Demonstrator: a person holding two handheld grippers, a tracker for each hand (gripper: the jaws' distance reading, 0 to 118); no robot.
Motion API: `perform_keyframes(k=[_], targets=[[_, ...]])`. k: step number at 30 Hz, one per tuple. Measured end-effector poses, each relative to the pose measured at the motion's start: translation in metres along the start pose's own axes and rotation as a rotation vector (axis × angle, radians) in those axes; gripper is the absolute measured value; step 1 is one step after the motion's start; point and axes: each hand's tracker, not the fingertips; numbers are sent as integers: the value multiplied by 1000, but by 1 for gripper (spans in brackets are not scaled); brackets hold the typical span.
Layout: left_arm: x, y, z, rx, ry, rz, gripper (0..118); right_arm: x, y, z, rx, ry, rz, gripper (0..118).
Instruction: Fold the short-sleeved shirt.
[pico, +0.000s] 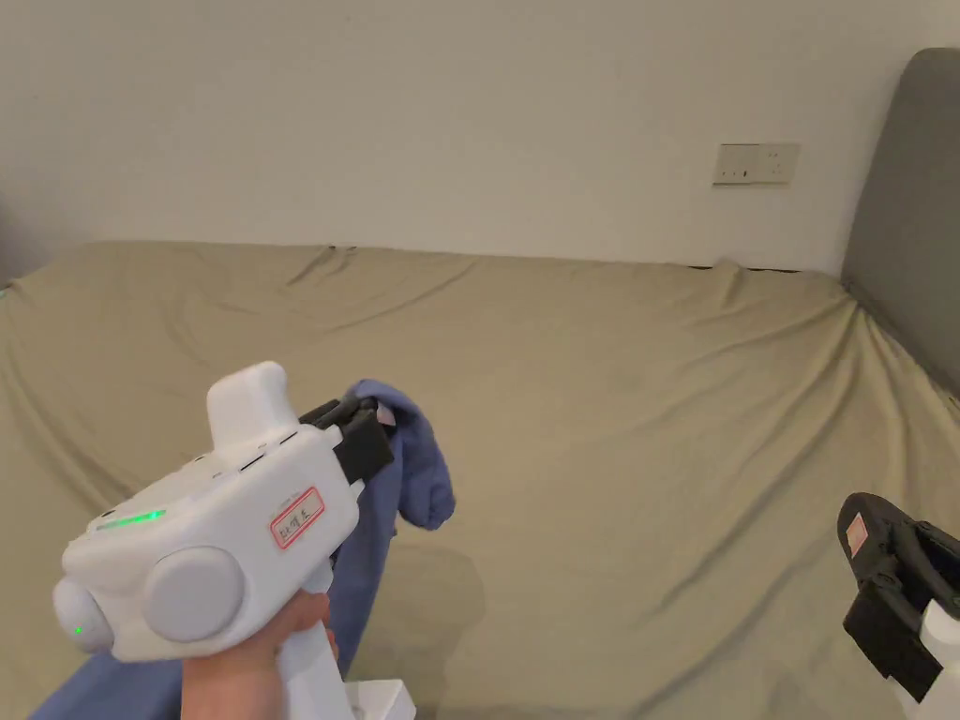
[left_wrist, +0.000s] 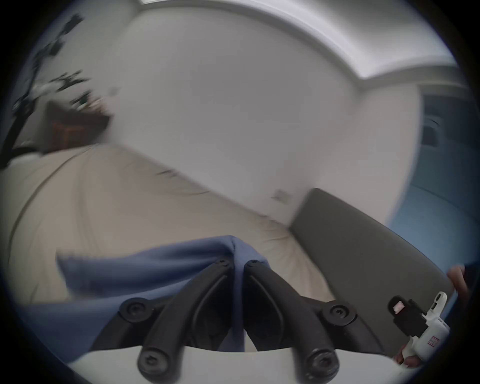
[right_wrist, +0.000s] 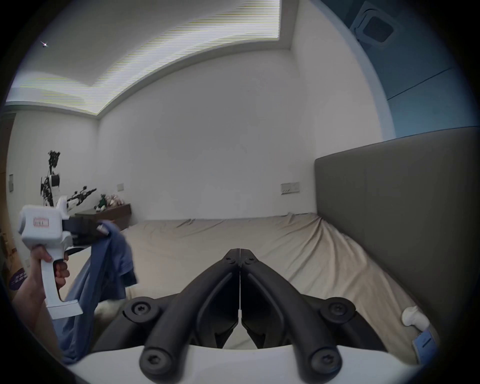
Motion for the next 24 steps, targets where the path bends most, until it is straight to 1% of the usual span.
perform_keyframes(k=[2,4,7,10,13,15,17,18,19,20,21,22,23,24], targets=[[56,-2,-23,-17,-146,-67,4,16,7,16,24,-40,-8,3],[110,-25,-44,-84,-256,-95,4,31,11,33,39,-81,-24,3],[180,-100,-70,-225,-382,-215,5,54,11,57,49,-148,-24,3],[222,-198,-90,-479,-475,-200,5,76,8,79,38,-202,-31,3],[236,-292,-106,-723,-460,-154,5,92,3,94,12,-248,-30,3],[239,-342,-109,-846,-420,-171,5,99,-2,102,-5,-273,-26,3],[237,-359,-101,-901,-389,-207,5,105,-5,106,-17,-286,-32,3],[235,-360,-95,-896,-380,-211,12,106,-7,107,-20,-291,-36,3],[234,-357,-91,-879,-371,-214,12,107,-8,108,-23,-294,-40,3],[222,-352,-96,-828,-337,-219,17,107,-9,107,-25,-298,-43,3],[216,-336,-92,-783,-325,-200,39,108,-9,106,-25,-299,-45,3],[208,-318,-87,-734,-315,-156,77,108,-9,105,-23,-298,-46,3],[199,-297,-82,-695,-313,-111,113,106,-9,105,-19,-294,-48,3],[187,-253,-66,-583,-340,-76,118,103,-9,106,-12,-289,-50,3]])
